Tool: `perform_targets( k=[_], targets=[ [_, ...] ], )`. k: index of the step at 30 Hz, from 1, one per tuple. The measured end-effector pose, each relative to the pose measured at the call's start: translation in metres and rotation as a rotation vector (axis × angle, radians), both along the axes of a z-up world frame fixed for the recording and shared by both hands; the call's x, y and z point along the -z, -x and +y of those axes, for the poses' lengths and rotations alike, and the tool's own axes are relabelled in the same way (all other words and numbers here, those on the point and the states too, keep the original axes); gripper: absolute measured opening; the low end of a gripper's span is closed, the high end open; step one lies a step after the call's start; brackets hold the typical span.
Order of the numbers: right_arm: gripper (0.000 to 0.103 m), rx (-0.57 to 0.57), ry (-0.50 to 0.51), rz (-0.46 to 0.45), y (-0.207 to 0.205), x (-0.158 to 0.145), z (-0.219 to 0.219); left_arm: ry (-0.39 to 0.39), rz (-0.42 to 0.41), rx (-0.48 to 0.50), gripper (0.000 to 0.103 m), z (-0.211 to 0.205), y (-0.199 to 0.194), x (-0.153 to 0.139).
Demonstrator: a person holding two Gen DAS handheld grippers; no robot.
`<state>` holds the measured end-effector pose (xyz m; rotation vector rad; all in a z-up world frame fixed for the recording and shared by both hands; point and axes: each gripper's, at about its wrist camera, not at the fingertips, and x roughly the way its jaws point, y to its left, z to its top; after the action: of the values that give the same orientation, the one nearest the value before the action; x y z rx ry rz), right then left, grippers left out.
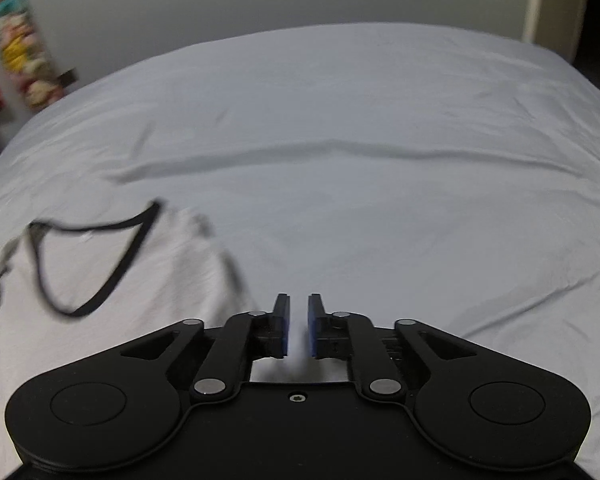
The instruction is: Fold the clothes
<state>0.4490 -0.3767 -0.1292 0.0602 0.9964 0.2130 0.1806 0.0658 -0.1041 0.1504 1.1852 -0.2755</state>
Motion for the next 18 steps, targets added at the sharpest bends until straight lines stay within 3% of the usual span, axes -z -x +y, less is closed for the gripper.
perform_targets(
  k=[7, 11, 14, 18],
  targets=[
    [0.016, -0.17, 0.048, 0.024, 0.068, -0.019, 0.048, -0.007, -0.045, 0.005, 0.051, -0.005, 0.015, -0.023],
    [0.019, -0.227, 0.113, 0.104, 0.102, -0.011, 0.076, -0.022, -0.037, 0.008, 0.051, -0.005, 0.025, -0.032],
    [0.019, -0.231, 0.219, 0.148, 0.12, 0.006, 0.092, -0.023, -0.03, 0.005, 0.051, -0.003, 0.031, -0.034],
    [0.019, -0.156, 0.254, 0.192, 0.126, 0.028, 0.086, -0.036, -0.026, 0.014, 0.051, -0.001, 0.043, -0.039]
  ],
)
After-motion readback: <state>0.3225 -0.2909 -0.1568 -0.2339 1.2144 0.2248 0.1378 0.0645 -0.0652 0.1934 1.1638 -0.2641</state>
